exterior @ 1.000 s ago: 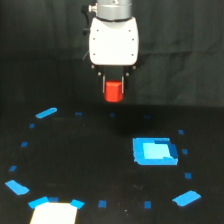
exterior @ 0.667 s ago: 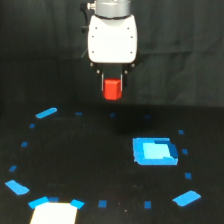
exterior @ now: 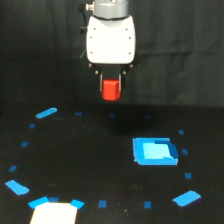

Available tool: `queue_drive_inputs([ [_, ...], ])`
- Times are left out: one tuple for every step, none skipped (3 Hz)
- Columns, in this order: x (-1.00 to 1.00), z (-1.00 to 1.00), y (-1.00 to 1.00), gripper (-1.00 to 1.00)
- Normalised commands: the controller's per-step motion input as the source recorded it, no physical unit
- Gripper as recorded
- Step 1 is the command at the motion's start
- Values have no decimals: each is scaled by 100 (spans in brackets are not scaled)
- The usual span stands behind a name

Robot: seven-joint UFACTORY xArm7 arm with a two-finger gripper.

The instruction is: Pick up the red object from the table

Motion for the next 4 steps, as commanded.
queue_drive_inputs([
  [-13,-5,2,-100],
  [-9,56,18,-100],
  [-20,-32,-13,-84],
  [-46,-25,-29,-100],
])
